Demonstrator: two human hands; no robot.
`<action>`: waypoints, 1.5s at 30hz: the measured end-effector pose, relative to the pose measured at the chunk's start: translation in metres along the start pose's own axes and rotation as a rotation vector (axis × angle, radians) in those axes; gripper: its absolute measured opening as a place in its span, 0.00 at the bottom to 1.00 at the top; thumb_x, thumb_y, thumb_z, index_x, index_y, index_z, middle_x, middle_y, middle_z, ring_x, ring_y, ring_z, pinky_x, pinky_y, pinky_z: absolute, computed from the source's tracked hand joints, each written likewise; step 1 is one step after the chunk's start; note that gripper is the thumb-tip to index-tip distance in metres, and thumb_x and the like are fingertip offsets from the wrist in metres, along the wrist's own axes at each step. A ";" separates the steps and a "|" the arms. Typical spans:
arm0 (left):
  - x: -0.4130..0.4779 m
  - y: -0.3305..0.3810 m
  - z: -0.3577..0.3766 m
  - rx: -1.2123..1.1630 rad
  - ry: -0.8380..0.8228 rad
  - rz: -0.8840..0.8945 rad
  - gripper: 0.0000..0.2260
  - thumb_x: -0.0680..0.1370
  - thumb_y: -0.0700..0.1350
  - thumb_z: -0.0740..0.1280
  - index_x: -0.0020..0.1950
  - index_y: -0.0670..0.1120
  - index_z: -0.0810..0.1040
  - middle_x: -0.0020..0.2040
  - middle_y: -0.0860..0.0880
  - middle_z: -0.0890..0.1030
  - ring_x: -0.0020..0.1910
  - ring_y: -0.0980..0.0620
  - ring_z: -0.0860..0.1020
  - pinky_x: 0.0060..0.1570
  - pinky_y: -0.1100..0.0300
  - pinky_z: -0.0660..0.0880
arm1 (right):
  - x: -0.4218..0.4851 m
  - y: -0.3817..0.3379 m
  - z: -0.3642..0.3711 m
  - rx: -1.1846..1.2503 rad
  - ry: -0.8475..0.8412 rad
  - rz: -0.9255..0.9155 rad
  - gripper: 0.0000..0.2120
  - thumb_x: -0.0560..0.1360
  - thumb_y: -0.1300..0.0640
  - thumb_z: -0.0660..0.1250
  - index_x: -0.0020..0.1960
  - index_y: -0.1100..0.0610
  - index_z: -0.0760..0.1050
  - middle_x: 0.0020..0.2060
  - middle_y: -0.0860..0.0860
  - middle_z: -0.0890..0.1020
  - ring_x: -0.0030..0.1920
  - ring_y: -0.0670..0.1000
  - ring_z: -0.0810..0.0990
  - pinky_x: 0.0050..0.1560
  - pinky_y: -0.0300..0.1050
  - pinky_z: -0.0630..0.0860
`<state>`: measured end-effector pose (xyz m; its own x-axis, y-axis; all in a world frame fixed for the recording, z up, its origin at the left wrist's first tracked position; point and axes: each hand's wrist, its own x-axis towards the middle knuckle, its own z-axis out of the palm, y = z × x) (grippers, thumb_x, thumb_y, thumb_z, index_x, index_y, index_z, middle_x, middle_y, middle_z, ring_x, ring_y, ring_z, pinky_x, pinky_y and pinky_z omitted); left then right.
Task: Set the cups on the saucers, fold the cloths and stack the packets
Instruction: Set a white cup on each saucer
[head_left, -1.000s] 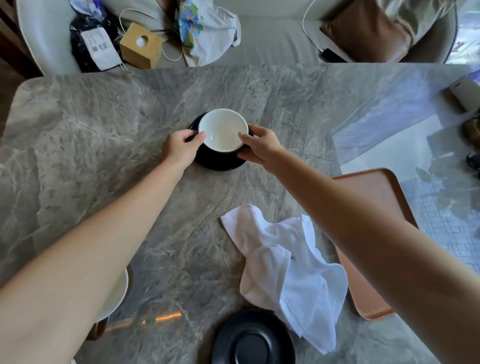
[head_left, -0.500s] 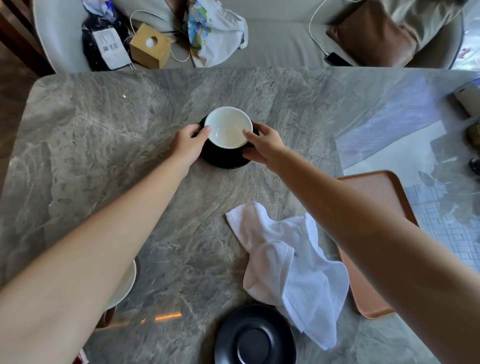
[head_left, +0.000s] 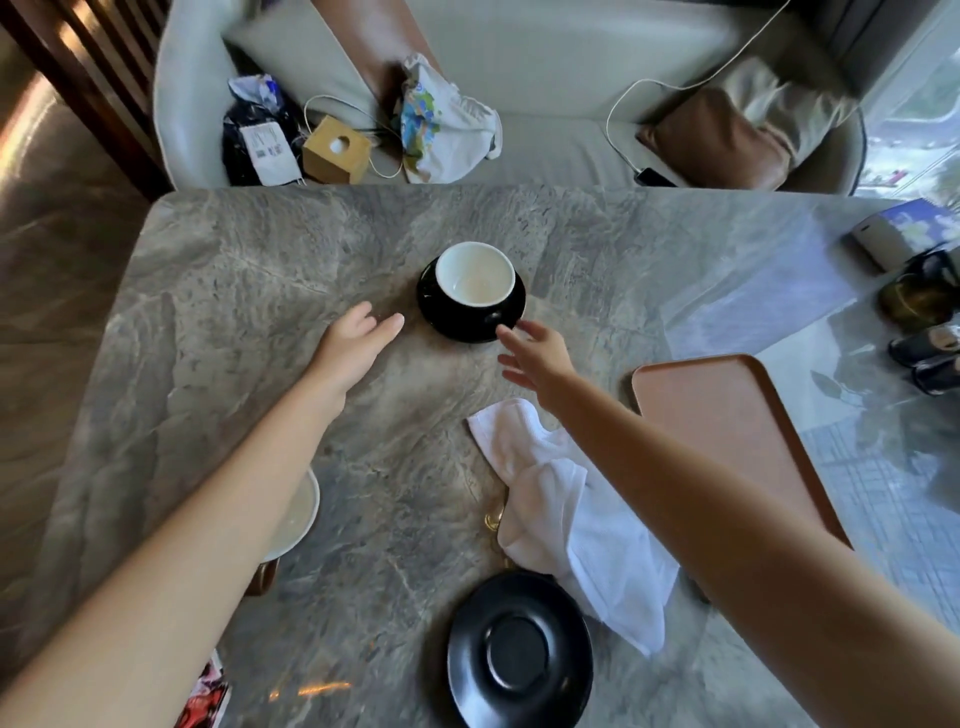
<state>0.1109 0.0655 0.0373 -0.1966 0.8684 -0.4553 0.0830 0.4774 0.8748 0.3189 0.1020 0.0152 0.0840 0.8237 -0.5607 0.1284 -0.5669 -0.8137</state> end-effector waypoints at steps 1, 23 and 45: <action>-0.012 -0.002 -0.009 0.003 0.001 0.010 0.30 0.77 0.50 0.65 0.75 0.44 0.58 0.75 0.45 0.63 0.72 0.53 0.64 0.61 0.63 0.61 | -0.009 0.006 0.003 0.000 -0.012 0.002 0.26 0.76 0.54 0.68 0.71 0.59 0.66 0.56 0.60 0.79 0.53 0.58 0.82 0.56 0.53 0.78; -0.136 -0.160 -0.115 0.014 0.339 -0.212 0.23 0.74 0.45 0.69 0.65 0.39 0.67 0.64 0.39 0.74 0.63 0.43 0.73 0.63 0.51 0.68 | -0.148 0.074 0.150 -0.420 -0.579 0.109 0.23 0.80 0.47 0.58 0.73 0.51 0.60 0.67 0.55 0.72 0.60 0.58 0.79 0.56 0.55 0.77; -0.141 -0.165 -0.101 0.008 0.175 -0.247 0.16 0.78 0.46 0.61 0.66 0.50 0.69 0.60 0.47 0.73 0.56 0.47 0.74 0.40 0.54 0.78 | -0.156 0.112 0.134 -0.332 -0.449 0.007 0.25 0.69 0.61 0.73 0.61 0.48 0.67 0.62 0.52 0.69 0.59 0.55 0.74 0.38 0.56 0.83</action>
<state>0.0264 -0.1492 -0.0264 -0.3768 0.6901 -0.6179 0.0195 0.6728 0.7396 0.1876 -0.0903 -0.0092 -0.3343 0.6964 -0.6350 0.4398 -0.4806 -0.7587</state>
